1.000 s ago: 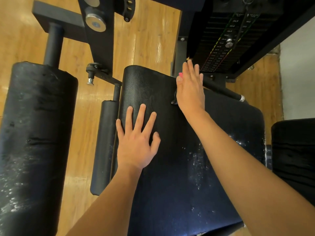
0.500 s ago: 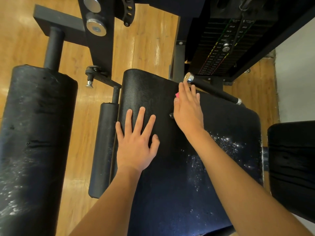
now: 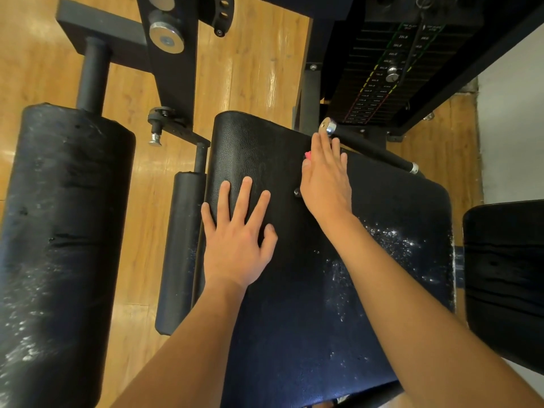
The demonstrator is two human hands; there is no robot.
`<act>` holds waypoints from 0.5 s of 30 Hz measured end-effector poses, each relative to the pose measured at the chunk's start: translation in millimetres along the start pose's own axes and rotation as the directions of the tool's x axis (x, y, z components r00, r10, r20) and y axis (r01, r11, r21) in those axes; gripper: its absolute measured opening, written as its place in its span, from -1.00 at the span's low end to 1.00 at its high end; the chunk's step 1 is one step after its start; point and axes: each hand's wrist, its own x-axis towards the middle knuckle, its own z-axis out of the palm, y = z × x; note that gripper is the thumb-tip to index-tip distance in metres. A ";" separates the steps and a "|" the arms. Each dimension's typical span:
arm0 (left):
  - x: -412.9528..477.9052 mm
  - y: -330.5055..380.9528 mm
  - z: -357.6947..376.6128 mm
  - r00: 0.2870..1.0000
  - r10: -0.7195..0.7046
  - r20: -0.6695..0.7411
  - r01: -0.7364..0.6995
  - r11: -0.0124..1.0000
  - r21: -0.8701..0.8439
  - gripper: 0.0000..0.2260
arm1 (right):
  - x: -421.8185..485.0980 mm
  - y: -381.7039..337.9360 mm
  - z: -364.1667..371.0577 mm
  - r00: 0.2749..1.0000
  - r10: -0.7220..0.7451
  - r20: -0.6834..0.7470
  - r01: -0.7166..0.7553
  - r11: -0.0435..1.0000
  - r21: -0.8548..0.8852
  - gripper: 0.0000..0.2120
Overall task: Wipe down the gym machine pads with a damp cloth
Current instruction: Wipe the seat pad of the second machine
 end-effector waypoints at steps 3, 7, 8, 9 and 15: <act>1.0 -1.1 0.2 1.000 -0.003 -0.001 0.003 1.000 0.005 -0.46 | -20.7 -0.8 1.8 1.000 0.011 0.011 -0.011 1.000 0.021 -0.48; 0.3 -0.8 2.3 1.000 0.002 -0.020 -0.002 1.000 -0.003 -0.47 | -38.0 6.3 1.9 0.998 -0.022 0.056 0.021 1.000 0.008 -0.47; 0.5 -0.6 2.6 1.000 0.003 -0.022 -0.003 1.000 -0.004 -0.47 | -36.5 7.2 0.9 0.998 -0.034 0.059 0.034 0.999 0.002 -0.47; 0.8 -0.6 2.6 1.000 0.003 -0.023 -0.003 1.000 -0.004 -0.47 | -33.6 7.6 -0.2 0.997 -0.047 0.061 0.048 0.999 -0.004 -0.47; 1.1 -1.1 4.0 0.999 0.008 -0.041 -0.008 1.000 -0.008 -0.47 | -10.1 6.7 -5.9 0.998 -0.037 0.056 0.037 0.999 -0.006 -0.48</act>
